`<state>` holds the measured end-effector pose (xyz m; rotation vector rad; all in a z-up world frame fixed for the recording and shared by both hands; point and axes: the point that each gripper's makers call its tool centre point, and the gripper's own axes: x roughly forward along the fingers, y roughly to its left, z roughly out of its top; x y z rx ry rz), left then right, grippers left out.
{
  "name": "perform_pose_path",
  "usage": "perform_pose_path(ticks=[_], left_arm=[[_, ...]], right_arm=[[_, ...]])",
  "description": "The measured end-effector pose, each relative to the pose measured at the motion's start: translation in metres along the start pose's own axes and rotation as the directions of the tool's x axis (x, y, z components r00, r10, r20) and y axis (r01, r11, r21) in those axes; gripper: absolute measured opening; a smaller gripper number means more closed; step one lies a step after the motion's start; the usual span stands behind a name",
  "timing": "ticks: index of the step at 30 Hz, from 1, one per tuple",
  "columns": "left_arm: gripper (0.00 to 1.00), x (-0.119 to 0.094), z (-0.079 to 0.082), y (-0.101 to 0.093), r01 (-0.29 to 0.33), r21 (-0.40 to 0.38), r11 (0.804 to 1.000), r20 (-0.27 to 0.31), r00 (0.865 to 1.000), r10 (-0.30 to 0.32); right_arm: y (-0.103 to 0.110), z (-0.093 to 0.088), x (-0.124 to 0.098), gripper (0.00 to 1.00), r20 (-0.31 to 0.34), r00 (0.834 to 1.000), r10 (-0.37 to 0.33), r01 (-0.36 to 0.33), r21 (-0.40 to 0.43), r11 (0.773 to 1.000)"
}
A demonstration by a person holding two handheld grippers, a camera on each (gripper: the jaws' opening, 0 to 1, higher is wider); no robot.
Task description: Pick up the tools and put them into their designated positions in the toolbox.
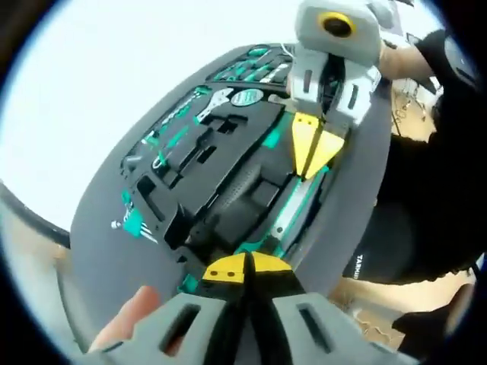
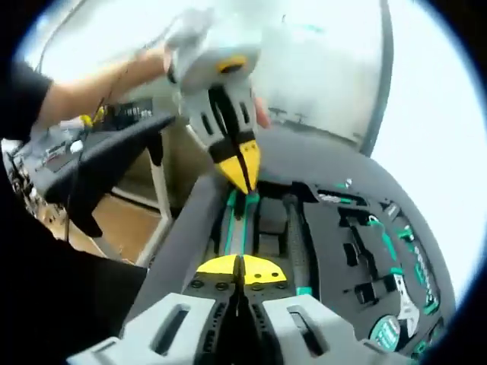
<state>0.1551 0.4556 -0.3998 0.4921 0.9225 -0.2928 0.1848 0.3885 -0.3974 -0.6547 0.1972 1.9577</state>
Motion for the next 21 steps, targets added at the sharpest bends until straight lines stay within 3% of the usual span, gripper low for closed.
perform_pose_path(ticks=[5, 8, 10, 11, 12, 13, 14, 15, 16, 17, 18, 19, 20, 21], left_arm=[[0.00, 0.001, 0.000, -0.001, -0.012, -0.024, 1.000, 0.019, 1.000, 0.012], [0.00, 0.001, -0.002, 0.001, 0.002, -0.046, 0.999, 0.050, 0.999, 0.001], [0.00, -0.003, -0.001, 0.005, -0.035, 0.046, 0.998, 0.064, 0.997, 0.032], [0.00, -0.007, -0.006, 0.013, -0.074, 0.023, 0.997, 0.038, 0.997, 0.073], [0.00, -0.011, -0.006, 0.021, -0.111, -0.060, 0.992, 0.069, 0.991, 0.115], [0.00, -0.019, 0.005, 0.032, -0.129, -0.160, 0.979, 0.184, 0.970, 0.158], [0.03, -0.030, 0.013, 0.046, -0.147, -0.245, 0.958, 0.290, 0.932, 0.217], [0.09, -0.039, 0.017, 0.061, -0.176, -0.315, 0.933, 0.364, 0.885, 0.290], [0.15, -0.049, 0.016, 0.076, -0.214, -0.378, 0.901, 0.410, 0.833, 0.371], [0.16, -0.057, 0.010, 0.090, -0.258, -0.441, 0.860, 0.432, 0.779, 0.455], [0.16, -0.065, -0.001, 0.104, -0.302, -0.508, 0.807, 0.431, 0.722, 0.541], [0.16, -0.071, -0.015, 0.116, -0.339, -0.582, 0.739, 0.408, 0.664, 0.626], [0.16, -0.075, -0.032, 0.126, -0.365, -0.649, 0.668, 0.370, 0.615, 0.696], [0.16, -0.072, -0.044, 0.132, -0.380, -0.666, 0.642, 0.343, 0.608, 0.716]], right_arm=[[0.004, -0.003, 0.001, 0.00, -0.007, 1.000, -0.003, 0.002, -0.102, 0.995], [0.005, -0.004, 0.002, 0.00, -0.019, 1.000, 0.000, -0.001, -0.086, 0.996], [0.012, -0.003, -0.009, 0.00, 0.001, 0.999, 0.033, -0.033, -0.116, 0.993], [0.012, -0.007, -0.025, 0.00, -0.068, 0.995, 0.069, -0.074, -0.086, 0.994], [0.002, -0.004, -0.033, 0.00, -0.091, 0.990, 0.111, -0.110, 0.008, 0.994], [-0.021, 0.017, -0.043, 0.00, -0.009, 0.997, 0.079, -0.079, 0.013, 0.997], [-0.037, 0.039, -0.060, 0.00, 0.092, 0.995, 0.045, -0.049, 0.039, 0.998], [-0.053, 0.076, -0.095, 0.00, 0.256, 0.966, -0.018, 0.000, 0.071, 0.997], [-0.067, 0.096, -0.120, 0.00, 0.355, 0.934, -0.044, 0.001, 0.122, 0.993], [-0.080, 0.112, -0.145, 0.00, 0.454, 0.889, -0.059, -0.022, 0.171, 0.985], [-0.094, 0.128, -0.176, 0.00, 0.565, 0.821, -0.079, -0.050, 0.209, 0.977], [-0.109, 0.142, -0.212, 0.03, 0.668, 0.736, -0.107, -0.073, 0.235, 0.969], [-0.124, 0.151, -0.251, 0.06, 0.749, 0.647, -0.142, -0.079, 0.250, 0.965], [-0.138, 0.156, -0.288, 0.06, 0.800, 0.572, -0.182, -0.057, 0.260, 0.964]])
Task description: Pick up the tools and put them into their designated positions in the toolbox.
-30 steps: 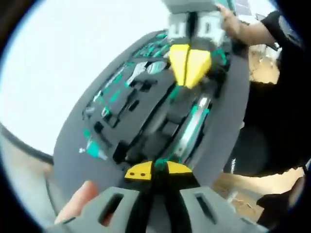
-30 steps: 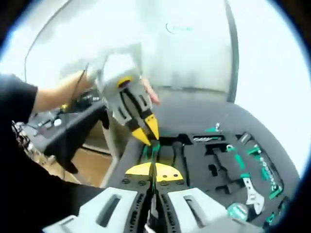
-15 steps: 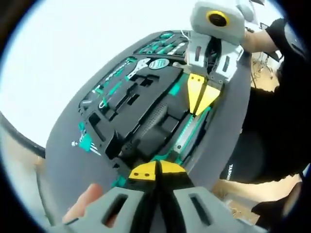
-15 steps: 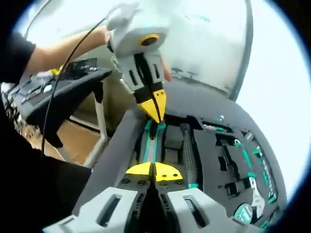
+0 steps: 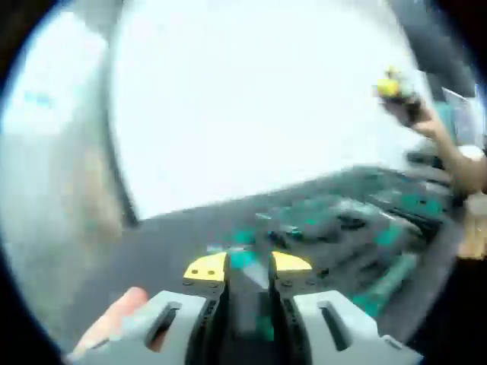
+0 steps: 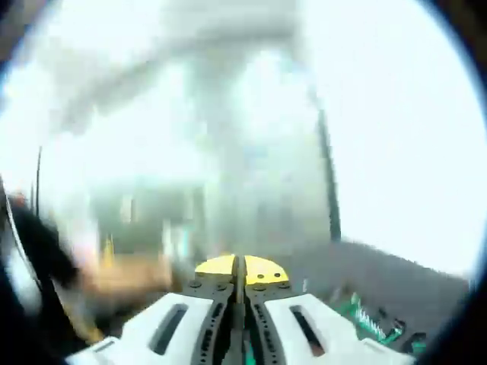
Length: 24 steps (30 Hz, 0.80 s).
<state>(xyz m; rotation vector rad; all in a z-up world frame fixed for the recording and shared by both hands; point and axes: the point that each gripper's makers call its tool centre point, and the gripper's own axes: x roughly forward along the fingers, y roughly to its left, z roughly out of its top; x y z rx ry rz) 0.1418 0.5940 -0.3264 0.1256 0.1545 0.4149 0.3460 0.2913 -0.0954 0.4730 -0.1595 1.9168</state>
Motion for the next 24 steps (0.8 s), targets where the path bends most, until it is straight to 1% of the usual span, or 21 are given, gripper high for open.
perform_pose_path(ticks=[1, 2, 3, 4, 5, 6, 7, 9, 12, 13, 14, 15, 16, 17, 18, 19, 20, 21, 22, 23, 24], left_arm=[[0.16, -0.001, -0.012, 0.006, -0.012, -0.013, 1.000, -0.029, 1.000, 0.011], [0.16, -0.001, -0.016, -0.001, 0.010, -0.024, 1.000, -0.033, 0.999, -0.011], [0.16, -0.002, -0.027, -0.005, 0.030, -0.029, 0.999, -0.087, 0.996, -0.033], [0.16, 0.000, -0.033, 0.002, 0.021, -0.002, 1.000, -0.124, 0.992, -0.021], [0.16, 0.005, -0.039, 0.012, -0.002, 0.026, 1.000, -0.159, 0.987, 0.006], [0.16, 0.008, -0.042, 0.014, -0.007, 0.045, 0.999, -0.184, 0.983, 0.015], [0.17, 0.012, -0.041, 0.006, -0.007, 0.057, 0.998, -0.202, 0.979, 0.018], [0.18, 0.024, -0.039, 0.003, -0.013, 0.058, 0.998, -0.193, 0.981, 0.024], [0.32, 0.048, -0.044, -0.005, -0.027, 0.129, 0.991, -0.232, 0.971, 0.057], [0.34, 0.055, -0.046, -0.004, -0.045, 0.125, 0.991, -0.252, 0.965, 0.075], [0.33, 0.068, -0.047, -0.005, -0.060, 0.088, 0.994, -0.250, 0.965, 0.080], [0.32, 0.072, -0.047, -0.006, -0.065, 0.067, 0.996, -0.250, 0.965, 0.080], [0.32, 0.084, -0.047, -0.006, -0.085, 0.013, 0.996, -0.260, 0.962, 0.086], [0.32, 0.092, -0.047, -0.005, -0.102, -0.020, 0.995, -0.267, 0.959, 0.093], [0.32, 0.103, -0.048, -0.003, -0.118, -0.052, 0.992, -0.286, 0.953, 0.099], [0.32, 0.106, -0.049, -0.006, -0.127, -0.071, 0.989, -0.306, 0.947, 0.100], [0.32, 0.114, -0.048, -0.005, -0.132, -0.091, 0.987, -0.312, 0.945, 0.098], [0.32, 0.126, -0.044, -0.005, -0.129, -0.091, 0.988, -0.300, 0.949, 0.096], [0.32, 0.134, -0.043, -0.005, -0.127, -0.091, 0.988, -0.298, 0.950, 0.094], [0.32, 0.147, -0.042, -0.001, -0.139, -0.069, 0.988, -0.295, 0.949, 0.113], [0.32, 0.154, -0.043, 0.004, -0.140, -0.026, 0.990, -0.298, 0.946, 0.126]], right_arm=[[-0.011, 0.029, -0.017, 0.06, 0.056, 0.998, -0.038, 0.041, -0.045, 0.998], [-0.021, 0.047, -0.032, 0.06, 0.071, 0.994, -0.086, 0.093, -0.112, 0.989], [-0.025, 0.060, -0.041, 0.07, 0.091, 0.990, -0.106, 0.118, -0.143, 0.983], [-0.027, 0.079, -0.052, 0.08, 0.137, 0.983, -0.124, 0.146, -0.164, 0.976], [-0.027, 0.091, -0.059, 0.10, 0.168, 0.977, -0.128, 0.158, -0.176, 0.972], [-0.026, 0.103, -0.065, 0.11, 0.198, 0.972, -0.127, 0.166, -0.195, 0.967], [-0.026, 0.116, -0.073, 0.12, 0.228, 0.964, -0.137, 0.187, -0.214, 0.959], [-0.021, 0.127, -0.083, 0.13, 0.260, 0.954, -0.148, 0.214, -0.244, 0.946], [-0.021, 0.140, -0.096, 0.14, 0.288, 0.941, -0.175, 0.251, -0.252, 0.935], [-0.019, 0.144, -0.102, 0.14, 0.306, 0.935, -0.180, 0.261, -0.249, 0.933], [-0.019, 0.147, -0.104, 0.14, 0.318, 0.930, -0.185, 0.268, -0.241, 0.933], [-0.018, 0.151, -0.109, 0.14, 0.333, 0.924, -0.190, 0.275, -0.228, 0.934], [-0.018, 0.152, -0.111, 0.14, 0.338, 0.922, -0.191, 0.276, -0.225, 0.934], [-0.017, 0.153, -0.113, 0.14, 0.343, 0.920, -0.192, 0.277, -0.222, 0.935], [-0.017, 0.154, -0.113, 0.14, 0.344, 0.919, -0.193, 0.279, -0.220, 0.935], [-0.017, 0.153, -0.113, 0.14, 0.341, 0.918, -0.200, 0.285, -0.218, 0.934], [-0.019, 0.154, -0.115, 0.14, 0.342, 0.917, -0.206, 0.290, -0.217, 0.932], [-0.019, 0.155, -0.115, 0.13, 0.345, 0.915, -0.208, 0.294, -0.218, 0.930], [-0.019, 0.155, -0.116, 0.13, 0.346, 0.915, -0.209, 0.295, -0.217, 0.931], [-0.019, 0.154, -0.116, 0.13, 0.346, 0.915, -0.210, 0.294, -0.212, 0.932], [-0.021, 0.155, -0.117, 0.13, 0.345, 0.914, -0.213, 0.295, -0.205, 0.933]])
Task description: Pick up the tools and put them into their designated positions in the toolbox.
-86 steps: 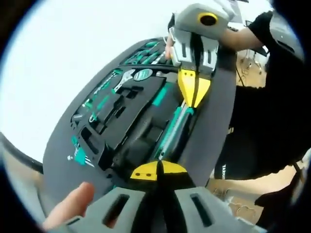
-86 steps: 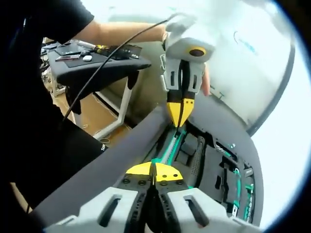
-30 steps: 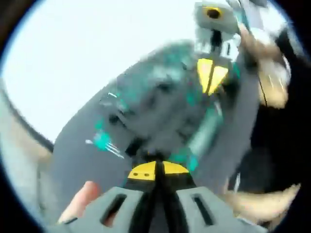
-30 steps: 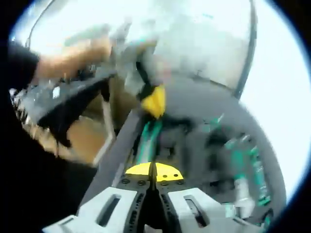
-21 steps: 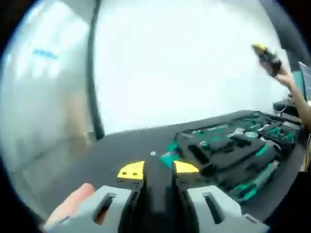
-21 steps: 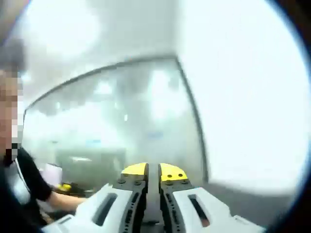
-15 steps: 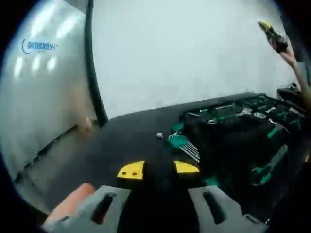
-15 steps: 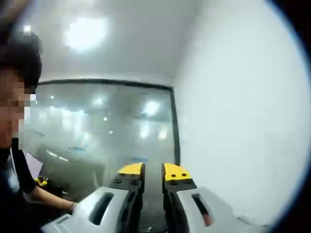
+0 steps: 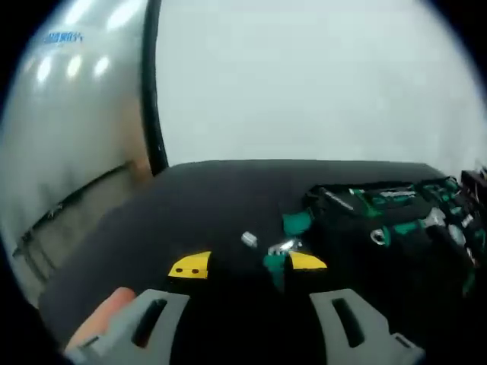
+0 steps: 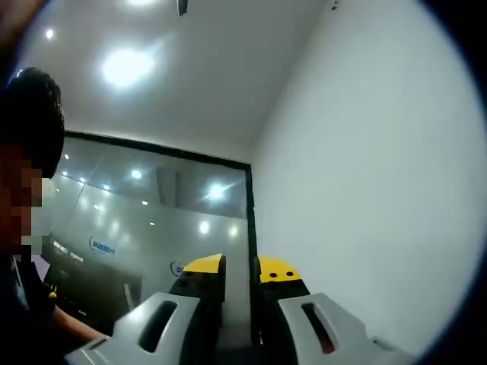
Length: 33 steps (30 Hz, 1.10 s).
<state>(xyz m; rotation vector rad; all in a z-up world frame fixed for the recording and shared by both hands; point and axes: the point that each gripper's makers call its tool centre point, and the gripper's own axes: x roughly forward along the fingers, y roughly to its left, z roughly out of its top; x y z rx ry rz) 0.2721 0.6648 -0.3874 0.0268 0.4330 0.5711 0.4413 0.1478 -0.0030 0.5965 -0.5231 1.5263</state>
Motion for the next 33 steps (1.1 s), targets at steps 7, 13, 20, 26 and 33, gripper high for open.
perform_pose_path(ticks=[7, 13, 20, 26, 33], left_arm=[[0.29, 0.044, -0.004, -0.002, -0.022, -0.092, 0.996, -0.026, 0.999, 0.020], [0.25, 0.061, -0.027, -0.003, -0.107, -0.250, 0.962, -0.174, 0.983, 0.064], [0.10, 0.045, -0.003, -0.006, -0.051, -0.160, 0.986, -0.039, 0.998, 0.046], [0.10, -0.030, 0.081, -0.057, -0.070, 0.317, 0.946, 0.343, 0.938, -0.045], [0.10, -0.134, 0.112, -0.199, -0.151, 0.652, 0.743, 0.541, 0.780, -0.316]], right_arm=[[-0.017, 0.009, -0.006, 0.13, 0.004, 0.999, -0.034, 0.034, 0.007, 0.999], [-0.033, 0.015, -0.008, 0.13, 0.026, 0.998, -0.055, 0.054, 0.033, 0.998], [-0.038, 0.006, -0.005, 0.13, 0.000, 0.997, -0.074, 0.073, 0.035, 0.997], [-0.024, -0.066, 0.009, 0.13, -0.269, 0.962, 0.037, -0.034, 0.014, 0.999], [0.035, -0.166, 0.023, 0.10, -0.456, 0.850, 0.265, -0.258, 0.078, 0.963]])
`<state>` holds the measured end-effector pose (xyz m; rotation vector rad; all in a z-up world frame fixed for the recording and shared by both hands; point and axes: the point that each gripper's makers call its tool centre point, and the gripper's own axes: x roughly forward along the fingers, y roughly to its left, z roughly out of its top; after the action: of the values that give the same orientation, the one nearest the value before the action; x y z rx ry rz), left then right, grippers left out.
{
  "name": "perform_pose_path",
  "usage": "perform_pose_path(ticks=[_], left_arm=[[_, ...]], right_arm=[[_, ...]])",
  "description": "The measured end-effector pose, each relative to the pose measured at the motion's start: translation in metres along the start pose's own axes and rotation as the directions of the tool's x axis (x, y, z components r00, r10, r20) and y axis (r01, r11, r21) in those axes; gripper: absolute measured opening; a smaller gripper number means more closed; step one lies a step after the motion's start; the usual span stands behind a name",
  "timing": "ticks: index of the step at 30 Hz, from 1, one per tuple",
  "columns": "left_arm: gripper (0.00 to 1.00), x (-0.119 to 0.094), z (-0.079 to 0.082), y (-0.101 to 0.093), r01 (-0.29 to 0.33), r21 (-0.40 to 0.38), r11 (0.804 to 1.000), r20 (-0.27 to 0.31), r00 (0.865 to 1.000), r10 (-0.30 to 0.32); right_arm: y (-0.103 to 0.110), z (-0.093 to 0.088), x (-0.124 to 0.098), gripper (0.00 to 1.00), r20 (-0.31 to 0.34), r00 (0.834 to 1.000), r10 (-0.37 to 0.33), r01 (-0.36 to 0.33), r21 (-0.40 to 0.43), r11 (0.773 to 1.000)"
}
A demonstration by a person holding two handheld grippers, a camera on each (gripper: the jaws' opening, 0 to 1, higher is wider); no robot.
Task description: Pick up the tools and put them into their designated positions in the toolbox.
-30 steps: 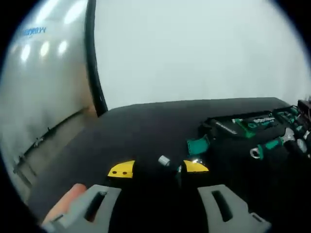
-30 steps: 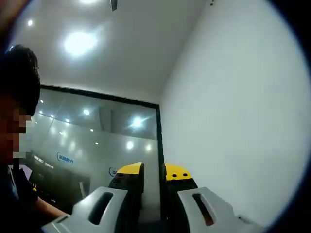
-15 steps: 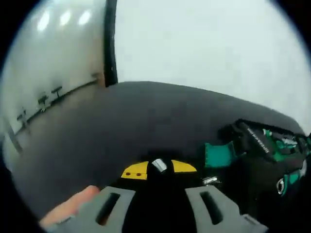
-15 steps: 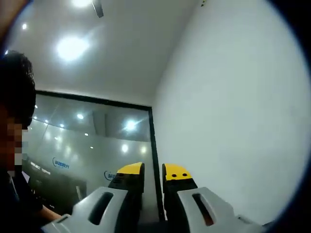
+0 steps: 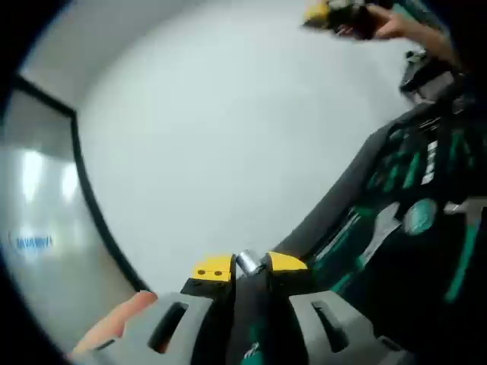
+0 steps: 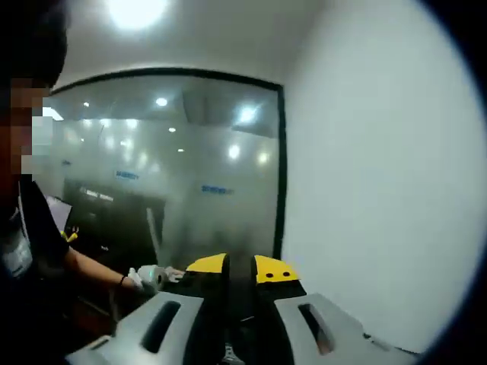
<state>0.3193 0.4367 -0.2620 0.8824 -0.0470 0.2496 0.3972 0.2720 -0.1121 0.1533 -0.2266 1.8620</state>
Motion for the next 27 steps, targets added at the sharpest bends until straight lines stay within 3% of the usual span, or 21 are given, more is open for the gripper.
perform_pose_path(ticks=[1, 2, 4, 6, 7, 9, 10, 12, 15, 19, 22, 23, 24, 27], left_arm=[[0.10, -0.002, 0.014, -0.006, -0.008, 0.048, 0.999, 0.030, 1.000, 0.007], [0.10, -0.003, 0.031, -0.015, -0.010, 0.068, 0.998, 0.082, 0.997, 0.005], [0.10, -0.004, 0.051, -0.030, -0.016, 0.100, 0.995, 0.124, 0.992, 0.003], [0.10, -0.003, 0.064, -0.044, -0.015, 0.189, 0.982, 0.165, 0.986, -0.017], [0.10, -0.002, 0.065, -0.049, -0.011, 0.196, 0.981, 0.172, 0.985, -0.023], [0.10, -0.004, 0.076, -0.058, -0.022, 0.237, 0.971, 0.200, 0.979, -0.027], [0.10, -0.005, 0.079, -0.061, -0.021, 0.245, 0.969, 0.204, 0.979, -0.030], [0.10, -0.008, 0.088, -0.063, -0.038, 0.261, 0.965, 0.223, 0.974, -0.022], [0.10, -0.015, 0.102, -0.071, -0.042, 0.280, 0.959, 0.265, 0.964, -0.035], [0.10, -0.020, 0.109, -0.077, -0.050, 0.302, 0.952, 0.291, 0.956, -0.042], [0.10, -0.021, 0.112, -0.079, -0.044, 0.306, 0.951, 0.299, 0.953, -0.052], [0.10, -0.019, 0.110, -0.079, -0.043, 0.310, 0.950, 0.283, 0.958, -0.049], [0.10, -0.018, 0.109, -0.079, -0.042, 0.312, 0.949, 0.285, 0.957, -0.051], [0.11, -0.018, 0.109, -0.083, -0.021, 0.331, 0.943, 0.298, 0.951, -0.084]], right_arm=[[0.009, -0.012, 0.010, 0.10, -0.027, 0.999, 0.042, -0.040, 0.084, 0.996], [0.017, -0.021, 0.016, 0.10, -0.048, 0.996, 0.078, -0.073, 0.111, 0.991], [0.040, -0.049, 0.029, 0.11, -0.113, 0.979, 0.170, -0.161, 0.080, 0.984], [0.050, -0.072, 0.037, 0.12, -0.175, 0.966, 0.189, -0.184, 0.043, 0.982], [0.058, -0.089, 0.041, 0.12, -0.226, 0.950, 0.216, -0.215, 0.031, 0.976], [0.067, -0.107, 0.043, 0.14, -0.267, 0.931, 0.249, -0.244, 0.051, 0.968], [0.072, -0.120, 0.044, 0.16, -0.302, 0.913, 0.273, -0.259, 0.087, 0.962], [0.076, -0.134, 0.044, 0.16, -0.325, 0.902, 0.284, -0.269, 0.092, 0.959], [0.078, -0.143, 0.041, 0.16, -0.339, 0.894, 0.292, -0.269, 0.112, 0.956], [0.084, -0.151, 0.037, 0.16, -0.359, 0.879, 0.314, -0.278, 0.150, 0.949], [0.086, -0.154, 0.037, 0.12, -0.370, 0.873, 0.319, -0.289, 0.135, 0.948], [0.090, -0.153, 0.037, 0.10, -0.366, 0.862, 0.351, -0.317, 0.151, 0.936], [0.085, -0.153, 0.038, 0.10, -0.371, 0.868, 0.331, -0.290, 0.163, 0.943], [0.083, -0.154, 0.034, 0.09, -0.383, 0.860, 0.339, -0.293, 0.174, 0.940]])
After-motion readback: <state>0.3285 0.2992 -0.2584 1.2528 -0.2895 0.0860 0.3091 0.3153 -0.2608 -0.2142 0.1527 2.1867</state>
